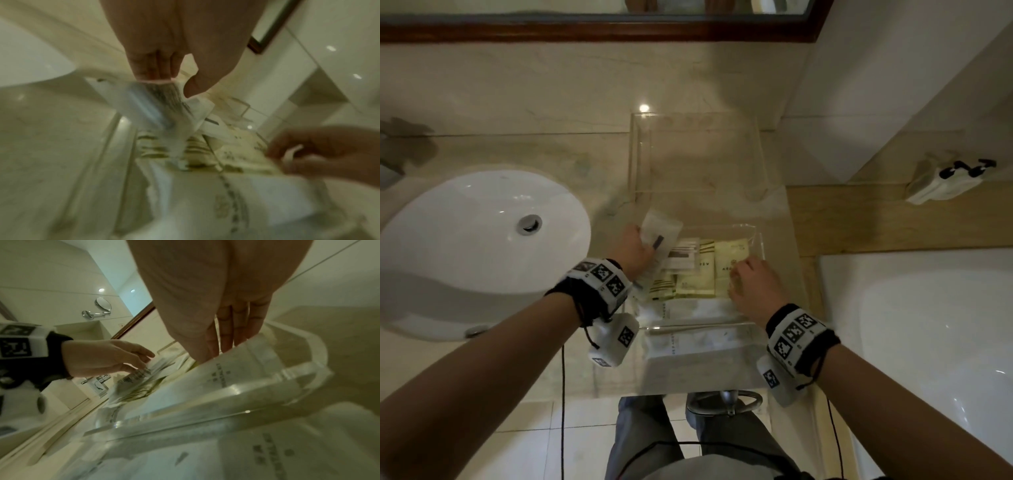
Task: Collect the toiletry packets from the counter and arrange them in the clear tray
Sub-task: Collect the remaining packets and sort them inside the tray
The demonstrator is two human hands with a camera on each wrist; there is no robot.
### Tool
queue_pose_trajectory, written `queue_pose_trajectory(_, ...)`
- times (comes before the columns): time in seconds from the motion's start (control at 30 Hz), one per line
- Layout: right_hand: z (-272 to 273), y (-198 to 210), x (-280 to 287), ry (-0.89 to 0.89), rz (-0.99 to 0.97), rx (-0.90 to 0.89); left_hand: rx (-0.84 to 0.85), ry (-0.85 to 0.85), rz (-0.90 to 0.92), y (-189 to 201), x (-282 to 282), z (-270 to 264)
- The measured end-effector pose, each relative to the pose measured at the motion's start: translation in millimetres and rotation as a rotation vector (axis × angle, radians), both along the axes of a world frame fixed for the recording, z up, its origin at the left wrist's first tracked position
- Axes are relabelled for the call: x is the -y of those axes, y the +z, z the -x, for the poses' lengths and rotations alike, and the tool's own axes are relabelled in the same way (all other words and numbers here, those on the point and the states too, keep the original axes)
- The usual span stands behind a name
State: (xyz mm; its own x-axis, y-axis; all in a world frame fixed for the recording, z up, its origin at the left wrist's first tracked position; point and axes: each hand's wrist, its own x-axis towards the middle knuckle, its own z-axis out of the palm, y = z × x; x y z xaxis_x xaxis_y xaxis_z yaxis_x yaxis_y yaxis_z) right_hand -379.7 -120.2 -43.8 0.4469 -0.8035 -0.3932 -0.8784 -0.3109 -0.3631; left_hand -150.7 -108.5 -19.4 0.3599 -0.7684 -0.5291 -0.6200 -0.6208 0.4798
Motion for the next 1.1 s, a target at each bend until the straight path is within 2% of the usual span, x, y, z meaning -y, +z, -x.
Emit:
queue_pose_trajectory(0.1, -2.4, 0.6, 0.9, -0.007, 0.012, 0.011, 0.190, -0.195, 0.101, -6.1, -10.1, 7.4)
queue_pose_trajectory(0.2, -1.6, 2.7, -0.2, 0.004, 0.023, 0.095, 0.360, -0.389, 0.297, -9.0, -20.6, 11.0)
queue_pose_trajectory(0.27, 0.9, 3.6, -3.7, 0.074, 0.000, 0.106, 0.357, -0.645, 0.392, -9.3, -27.7, 14.8)
queue_pose_trajectory(0.3, 2.2, 3.8, -6.3, 0.112, -0.017, 0.088, 0.326, -0.762, 0.363, -9.0, -32.7, 16.7)
queue_pose_trajectory(0.37, 5.3, 1.6, -11.8, 0.144, -0.013, 0.090, 0.254, -0.884, 0.262, -7.9, -43.6, 21.8)
queue_pose_trajectory(0.57, 13.8, -6.2, -27.6, 0.181, 0.089, 0.189, 0.215, -0.900, 0.270, -19.5, -66.5, 22.1)
queue_pose_trajectory(0.7, 16.7, -3.3, -35.0, 0.216, 0.136, 0.317, 0.228, -0.923, 0.323, -19.1, -73.0, 22.2)
queue_pose_trajectory(0.8, 23.9, -3.1, -45.9, 0.431, 0.073, 0.217, 0.227, -0.907, 0.364, -17.4, -75.4, 22.8)
queue_pose_trajectory(0.9, 26.5, -11.7, -55.4, 0.631, 0.132, 0.030, 0.201, -0.951, 0.359, -11.7, -80.5, 28.0)
queue_pose_trajectory(0.97, 25.0, -14.5, -58.7, 0.643, 0.167, -0.017, 0.189, -1.001, 0.265, -8.5, -85.8, 31.9)
queue_pose_trajectory(1.1, 19.5, -18.3, -66.4, 0.648, 0.228, -0.076, 0.179, -0.968, 0.231, -14.1, -91.0, 31.1)
